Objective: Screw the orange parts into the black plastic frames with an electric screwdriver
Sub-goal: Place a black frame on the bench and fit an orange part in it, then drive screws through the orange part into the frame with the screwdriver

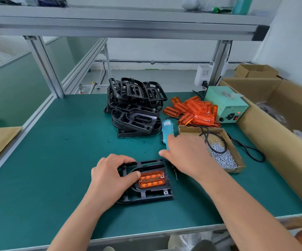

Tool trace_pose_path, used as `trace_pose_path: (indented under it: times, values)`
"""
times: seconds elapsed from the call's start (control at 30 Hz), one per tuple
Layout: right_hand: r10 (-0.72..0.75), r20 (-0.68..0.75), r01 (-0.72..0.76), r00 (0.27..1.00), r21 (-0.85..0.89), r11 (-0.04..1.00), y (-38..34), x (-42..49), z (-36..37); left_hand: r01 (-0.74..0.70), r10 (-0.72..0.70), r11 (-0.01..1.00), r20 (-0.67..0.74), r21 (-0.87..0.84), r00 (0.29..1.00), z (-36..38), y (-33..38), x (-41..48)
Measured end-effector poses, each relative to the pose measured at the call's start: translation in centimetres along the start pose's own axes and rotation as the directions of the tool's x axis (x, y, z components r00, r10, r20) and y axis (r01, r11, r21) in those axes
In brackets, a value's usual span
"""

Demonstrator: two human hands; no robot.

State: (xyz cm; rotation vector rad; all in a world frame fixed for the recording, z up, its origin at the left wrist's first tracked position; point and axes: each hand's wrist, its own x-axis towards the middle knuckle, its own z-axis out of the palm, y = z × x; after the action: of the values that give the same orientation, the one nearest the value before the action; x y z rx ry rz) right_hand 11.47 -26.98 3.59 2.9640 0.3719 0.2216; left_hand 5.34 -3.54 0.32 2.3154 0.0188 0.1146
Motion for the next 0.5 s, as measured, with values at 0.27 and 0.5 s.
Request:
trace_pose_path:
  times: [0.27, 0.5]
  values:
    - [0.050, 0.072, -0.057, 0.996, 0.099, 0.993, 0.2, 2.6, -0.5, -0.019, 0.020, 1.000, -0.034, 0.012, 0.999, 0.1, 0.3, -0.2]
    - [0.210, 0.154, -0.254, 0.966, 0.726, 0.639, 3.0, 1.3, -1.2, -0.013, 0.014, 1.000, -0.039, 0.028, 0.999, 0.1, 0.5, -0.3]
